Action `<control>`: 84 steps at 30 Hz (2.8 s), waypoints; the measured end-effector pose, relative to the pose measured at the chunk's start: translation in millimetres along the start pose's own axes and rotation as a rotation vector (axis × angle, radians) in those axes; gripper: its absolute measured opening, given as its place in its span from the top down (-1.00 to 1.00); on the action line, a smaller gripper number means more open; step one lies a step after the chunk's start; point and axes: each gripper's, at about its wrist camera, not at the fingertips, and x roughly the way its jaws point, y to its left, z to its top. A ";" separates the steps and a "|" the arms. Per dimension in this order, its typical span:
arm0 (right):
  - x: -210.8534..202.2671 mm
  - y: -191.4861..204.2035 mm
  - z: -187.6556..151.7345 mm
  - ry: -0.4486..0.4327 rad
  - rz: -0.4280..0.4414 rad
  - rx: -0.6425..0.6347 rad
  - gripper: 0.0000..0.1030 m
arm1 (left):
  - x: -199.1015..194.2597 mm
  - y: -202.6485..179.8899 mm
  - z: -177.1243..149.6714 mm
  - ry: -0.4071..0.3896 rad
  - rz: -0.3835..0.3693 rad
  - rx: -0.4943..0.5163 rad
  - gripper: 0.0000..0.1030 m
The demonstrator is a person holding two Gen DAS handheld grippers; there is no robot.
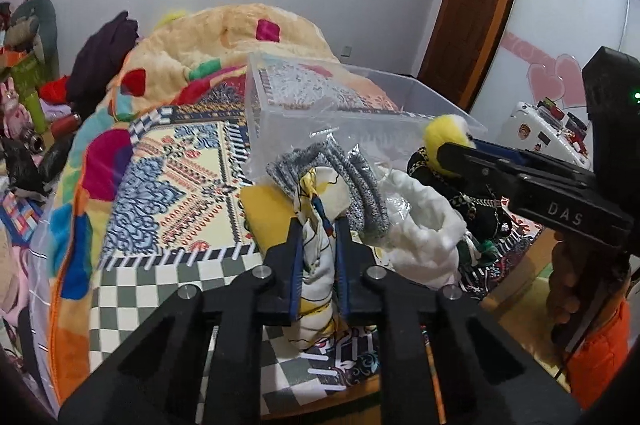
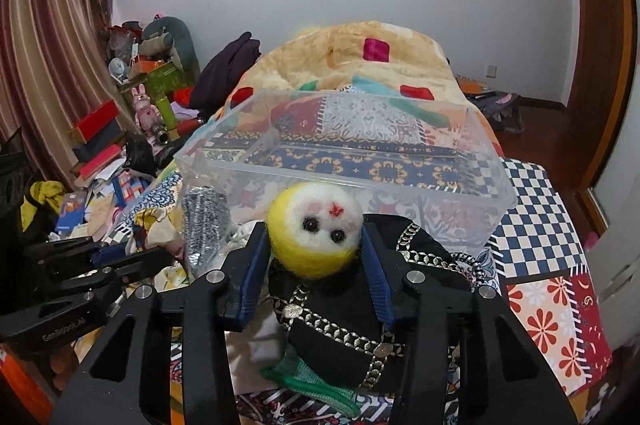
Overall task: Organize soft objects
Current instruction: 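Grasp the patterned cloth with the left tool while the right tool grasps the plush ball, then release the cloth into the box with left tool while right tool releases the ball, then grasp the bagged grey sock with left tool while right tool grasps the black hat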
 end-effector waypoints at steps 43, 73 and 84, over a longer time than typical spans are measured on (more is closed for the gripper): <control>57.7 -50.5 50.8 0.111 -0.127 0.044 0.19 | 105.5 -3.0 121.2 0.110 0.034 0.083 0.74; -18.1 -43.2 20.4 -0.016 -0.152 0.033 -0.68 | 14.6 -8.9 74.1 -0.036 0.044 0.087 -0.81; 7.8 -37.3 -10.5 0.091 -0.085 0.043 -0.63 | 43.5 -13.0 39.6 0.052 0.037 0.033 -0.64</control>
